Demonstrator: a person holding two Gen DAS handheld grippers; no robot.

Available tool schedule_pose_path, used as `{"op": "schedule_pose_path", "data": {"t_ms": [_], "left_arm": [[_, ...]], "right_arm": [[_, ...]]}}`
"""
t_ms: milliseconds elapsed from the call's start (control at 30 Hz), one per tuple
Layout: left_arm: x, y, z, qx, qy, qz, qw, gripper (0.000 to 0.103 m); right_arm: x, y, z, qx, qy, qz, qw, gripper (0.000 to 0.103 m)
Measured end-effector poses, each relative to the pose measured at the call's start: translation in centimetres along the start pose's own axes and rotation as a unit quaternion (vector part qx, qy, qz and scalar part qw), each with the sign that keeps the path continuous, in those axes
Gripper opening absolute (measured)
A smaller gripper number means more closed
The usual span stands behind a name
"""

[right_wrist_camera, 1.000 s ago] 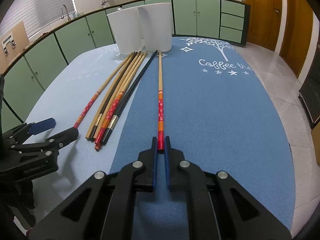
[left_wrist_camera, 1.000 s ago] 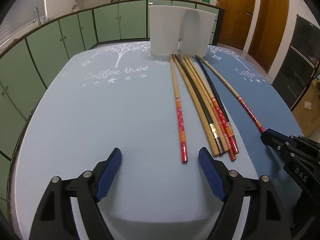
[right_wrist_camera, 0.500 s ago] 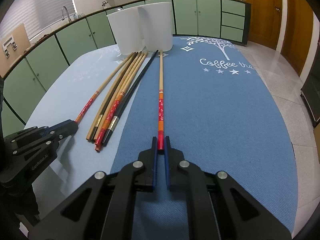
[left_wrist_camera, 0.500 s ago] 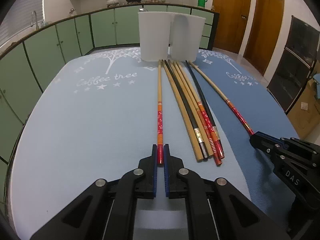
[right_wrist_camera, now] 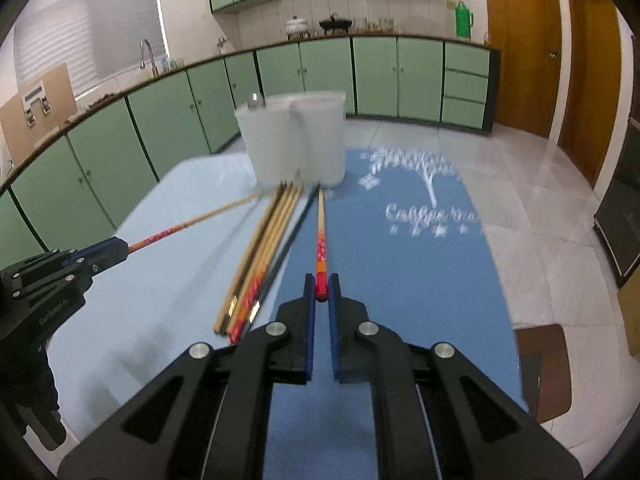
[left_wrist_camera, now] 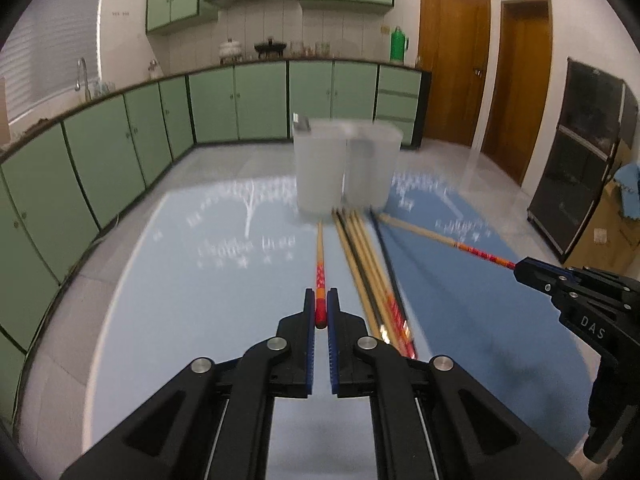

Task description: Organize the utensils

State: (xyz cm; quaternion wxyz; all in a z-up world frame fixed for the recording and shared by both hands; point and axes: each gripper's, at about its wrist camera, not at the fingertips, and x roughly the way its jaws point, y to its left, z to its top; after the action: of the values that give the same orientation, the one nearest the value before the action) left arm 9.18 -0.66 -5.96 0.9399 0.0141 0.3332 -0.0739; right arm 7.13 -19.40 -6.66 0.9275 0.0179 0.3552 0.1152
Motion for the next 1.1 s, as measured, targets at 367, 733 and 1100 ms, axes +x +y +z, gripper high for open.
{"op": "schedule_pose_path", "data": {"t_ms": [367, 733, 1100], "left_arm": [[-2.9, 0.4, 6.6, 0.005, -0.072, -0.026, 0.9971, 0.006], [-2.7, 0.5, 10.7, 0.012, -0.091, -0.054, 0.9943, 0.005], [-3.9, 0.3, 16.1, 0.029, -0.152, -0.061, 0.9860, 0.005]], "right_arm": [[-3.8, -0.9, 7.9, 0.000, -0.062, 0.028, 0.998, 0.005], [-4.7, -0.7, 14.1, -0.021, -0.077, 0.068, 0.994, 0.005], [-7.2, -1.4, 21.7, -0.034, -0.137, 0.078, 0.987, 0.005]]}}
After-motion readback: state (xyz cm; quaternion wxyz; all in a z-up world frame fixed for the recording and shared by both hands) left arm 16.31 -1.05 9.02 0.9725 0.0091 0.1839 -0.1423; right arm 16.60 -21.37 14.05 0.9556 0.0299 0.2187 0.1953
